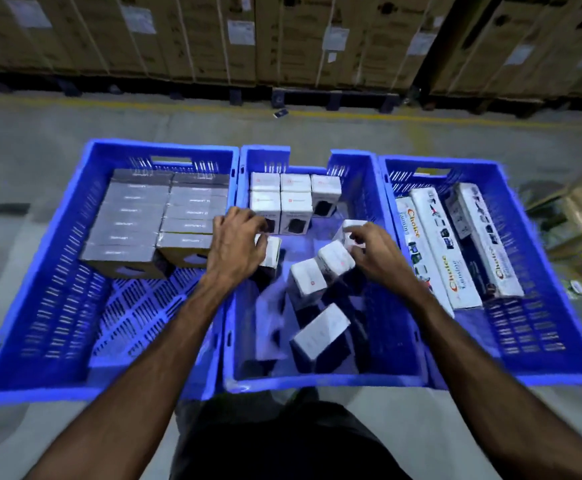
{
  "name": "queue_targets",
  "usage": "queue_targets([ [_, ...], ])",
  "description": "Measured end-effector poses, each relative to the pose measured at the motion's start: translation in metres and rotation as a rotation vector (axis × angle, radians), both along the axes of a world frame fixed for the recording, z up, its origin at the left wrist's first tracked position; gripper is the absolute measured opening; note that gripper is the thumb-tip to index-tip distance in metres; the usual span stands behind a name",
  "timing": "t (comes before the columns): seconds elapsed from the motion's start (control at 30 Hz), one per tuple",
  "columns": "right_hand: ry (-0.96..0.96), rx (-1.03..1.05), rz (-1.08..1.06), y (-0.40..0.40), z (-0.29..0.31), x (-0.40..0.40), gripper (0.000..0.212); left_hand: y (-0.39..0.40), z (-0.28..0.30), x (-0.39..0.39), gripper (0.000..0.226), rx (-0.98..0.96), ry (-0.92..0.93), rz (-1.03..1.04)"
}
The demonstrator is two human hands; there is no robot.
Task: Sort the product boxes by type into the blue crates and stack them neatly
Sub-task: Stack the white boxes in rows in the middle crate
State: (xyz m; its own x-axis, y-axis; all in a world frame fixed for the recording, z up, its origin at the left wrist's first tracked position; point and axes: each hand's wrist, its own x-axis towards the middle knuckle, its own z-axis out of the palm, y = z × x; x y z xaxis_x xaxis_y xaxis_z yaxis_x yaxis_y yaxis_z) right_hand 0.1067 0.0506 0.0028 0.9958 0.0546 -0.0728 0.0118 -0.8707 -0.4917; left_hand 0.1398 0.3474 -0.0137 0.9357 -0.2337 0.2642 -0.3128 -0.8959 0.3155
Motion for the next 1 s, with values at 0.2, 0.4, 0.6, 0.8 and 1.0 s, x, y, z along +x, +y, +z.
queue_targets([
  [0.2,0.103,-0.622,0.324,-0.012,0.006,0.067,0.077,-0.005,0.002,-0.001,0.025,0.188,0.000,0.016],
  [0.4,0.159,-0.871,0.454,-0.010,-0.006,0.078,0.078,-0.008,0.003,-0.002,0.028,0.216,0.010,0.042],
  [0.6,0.083,-0.508,0.394,-0.019,0.016,0.095,0.094,-0.008,0.001,-0.001,0.028,0.208,-0.010,0.049],
  [0.8,0.086,-0.138,0.338,-0.032,0.045,0.113,0.090,-0.008,0.000,0.000,0.028,0.212,-0.030,0.047],
  [1.0,0.221,-0.070,0.409,-0.049,0.048,0.120,0.089,-0.029,0.005,-0.006,0.037,0.014,-0.023,0.111],
])
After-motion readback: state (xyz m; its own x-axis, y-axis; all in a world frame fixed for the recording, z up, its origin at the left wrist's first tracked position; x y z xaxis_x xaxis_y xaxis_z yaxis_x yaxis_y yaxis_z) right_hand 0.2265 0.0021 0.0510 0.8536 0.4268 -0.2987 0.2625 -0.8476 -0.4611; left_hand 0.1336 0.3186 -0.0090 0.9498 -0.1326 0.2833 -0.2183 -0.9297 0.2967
